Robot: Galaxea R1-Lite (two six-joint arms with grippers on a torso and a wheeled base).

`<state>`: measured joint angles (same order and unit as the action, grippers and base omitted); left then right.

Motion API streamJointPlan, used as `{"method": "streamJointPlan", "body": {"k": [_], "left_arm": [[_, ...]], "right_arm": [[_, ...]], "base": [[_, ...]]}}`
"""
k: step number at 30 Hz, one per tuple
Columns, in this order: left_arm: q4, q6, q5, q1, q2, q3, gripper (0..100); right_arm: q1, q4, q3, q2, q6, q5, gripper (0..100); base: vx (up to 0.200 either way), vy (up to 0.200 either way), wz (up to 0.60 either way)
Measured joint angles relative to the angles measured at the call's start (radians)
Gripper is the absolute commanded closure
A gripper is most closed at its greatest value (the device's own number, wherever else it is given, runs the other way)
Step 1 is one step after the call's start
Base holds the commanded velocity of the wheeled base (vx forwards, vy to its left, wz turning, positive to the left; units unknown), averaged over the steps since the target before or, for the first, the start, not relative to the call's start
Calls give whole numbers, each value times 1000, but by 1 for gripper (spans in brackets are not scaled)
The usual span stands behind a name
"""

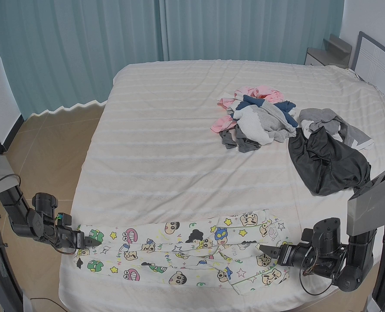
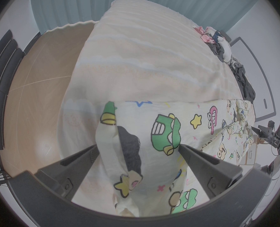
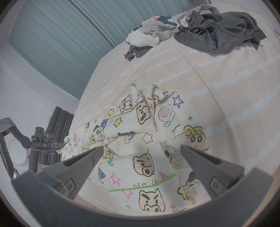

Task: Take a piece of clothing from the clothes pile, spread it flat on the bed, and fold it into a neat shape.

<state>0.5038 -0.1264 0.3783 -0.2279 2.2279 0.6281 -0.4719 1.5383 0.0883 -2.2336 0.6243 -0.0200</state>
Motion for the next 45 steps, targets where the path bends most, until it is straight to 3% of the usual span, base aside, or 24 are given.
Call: {"method": "streamJointPlan", "body": {"k": [9,10,29,39,45], "left_arm": [[5,5,4,15,10,-23,0],[7,6,3,17,11,-26,100],[83,10,21,-16,-50,-127,100],[63,4,65,-148,-126,-131,100],[61,3,136,-242,-146,-124,100]], "right_arm": [[0,0,6,-10,-1,0,0],[0,0,7,-11,-1,-1,0],[1,0,10,-15,-1,-1,0],[3,0,10,-15,-1,-1,0],[5,0,10,-14,-1,-1,0]], "base": [[0,0,0],[0,0,0],[0,0,0],[0,0,0],[0,0,0]]}}
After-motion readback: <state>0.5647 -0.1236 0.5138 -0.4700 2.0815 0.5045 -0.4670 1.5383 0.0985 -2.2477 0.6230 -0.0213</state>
